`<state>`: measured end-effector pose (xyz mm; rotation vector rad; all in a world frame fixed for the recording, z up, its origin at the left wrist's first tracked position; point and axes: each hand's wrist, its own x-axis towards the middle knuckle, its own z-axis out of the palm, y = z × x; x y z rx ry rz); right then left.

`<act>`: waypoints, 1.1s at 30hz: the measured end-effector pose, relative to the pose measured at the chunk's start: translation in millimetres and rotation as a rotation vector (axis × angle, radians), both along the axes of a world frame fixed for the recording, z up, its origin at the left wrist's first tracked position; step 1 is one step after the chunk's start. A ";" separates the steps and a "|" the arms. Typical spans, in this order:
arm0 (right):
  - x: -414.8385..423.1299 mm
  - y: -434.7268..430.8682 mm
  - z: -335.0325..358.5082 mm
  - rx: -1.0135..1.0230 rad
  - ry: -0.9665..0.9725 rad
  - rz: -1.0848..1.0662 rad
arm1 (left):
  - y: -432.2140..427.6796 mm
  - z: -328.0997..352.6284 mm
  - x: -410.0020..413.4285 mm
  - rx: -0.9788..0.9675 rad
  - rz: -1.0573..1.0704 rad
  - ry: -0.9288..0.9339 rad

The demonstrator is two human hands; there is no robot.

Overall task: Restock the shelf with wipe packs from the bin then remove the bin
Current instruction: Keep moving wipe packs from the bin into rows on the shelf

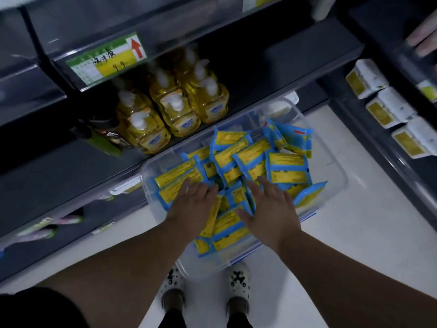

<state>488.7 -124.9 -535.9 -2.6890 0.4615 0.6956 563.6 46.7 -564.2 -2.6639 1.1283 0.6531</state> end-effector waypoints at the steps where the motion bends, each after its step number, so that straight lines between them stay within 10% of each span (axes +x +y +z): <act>1: -0.4 0.3 0.0 0.007 -0.003 0.001 | -0.2 -0.8 2.1 -0.027 -0.007 0.001; 12: 17.2 11.0 13.8 0.425 -0.118 -0.085 | 5.7 51.3 25.5 -0.781 0.710 0.550; 21: 26.9 27.4 12.7 0.404 -0.376 0.006 | 40.5 74.0 35.3 -0.679 1.278 1.222; 33: 65.0 78.9 -9.7 0.327 -0.048 -0.068 | 109.6 60.4 43.7 -1.010 1.259 0.528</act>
